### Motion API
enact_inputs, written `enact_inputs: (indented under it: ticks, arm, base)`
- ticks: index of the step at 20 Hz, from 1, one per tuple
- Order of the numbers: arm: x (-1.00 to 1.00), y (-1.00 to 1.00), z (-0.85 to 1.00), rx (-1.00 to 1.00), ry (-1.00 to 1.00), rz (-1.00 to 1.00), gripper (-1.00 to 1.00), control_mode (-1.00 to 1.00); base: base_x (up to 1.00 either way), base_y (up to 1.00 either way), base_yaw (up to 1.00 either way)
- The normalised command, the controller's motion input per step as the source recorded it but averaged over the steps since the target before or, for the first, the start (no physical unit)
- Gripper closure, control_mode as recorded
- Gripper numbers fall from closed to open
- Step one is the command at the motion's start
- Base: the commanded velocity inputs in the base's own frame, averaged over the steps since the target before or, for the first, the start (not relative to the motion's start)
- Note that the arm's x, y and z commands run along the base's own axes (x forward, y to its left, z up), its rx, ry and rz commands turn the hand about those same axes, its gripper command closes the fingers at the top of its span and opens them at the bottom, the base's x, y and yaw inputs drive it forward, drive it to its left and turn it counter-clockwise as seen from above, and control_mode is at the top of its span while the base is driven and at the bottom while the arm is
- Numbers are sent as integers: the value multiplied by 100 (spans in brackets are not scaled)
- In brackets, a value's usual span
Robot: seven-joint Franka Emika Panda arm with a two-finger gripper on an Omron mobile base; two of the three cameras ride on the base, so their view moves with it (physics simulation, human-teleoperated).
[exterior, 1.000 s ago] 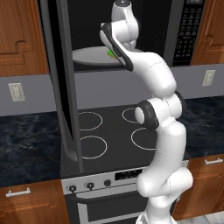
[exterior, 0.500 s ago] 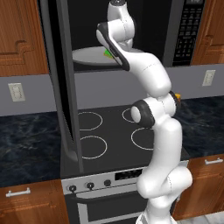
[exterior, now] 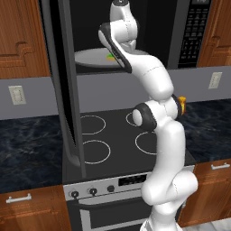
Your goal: Place the sponge inside the microwave to prepare for sanitizing.
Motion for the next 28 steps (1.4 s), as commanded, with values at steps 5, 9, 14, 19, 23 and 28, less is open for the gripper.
enact_inputs:
  ticks: [5, 9, 14, 19, 23, 28]
  arm:
    - [0, 0, 0, 0, 0, 0, -100, -100]
    - [-5, 0, 0, 0, -1, 0, -100, -100]
    - [-35, 0, 0, -3, -2, 2, -100, -100]
    - [-28, -14, 0, -14, -5, 2, -100, -100]
    - [-41, -30, -4, -20, -6, 5, -100, -100]
    - [-47, -36, -14, -8, -11, 10, -100, -100]
  base:
    - [0, 0, 0]
    - [0, 0, 0]
    - [0, 0, 0]
    - [0, 0, 0]
    - [0, 0, 0]
    - [0, 0, 0]
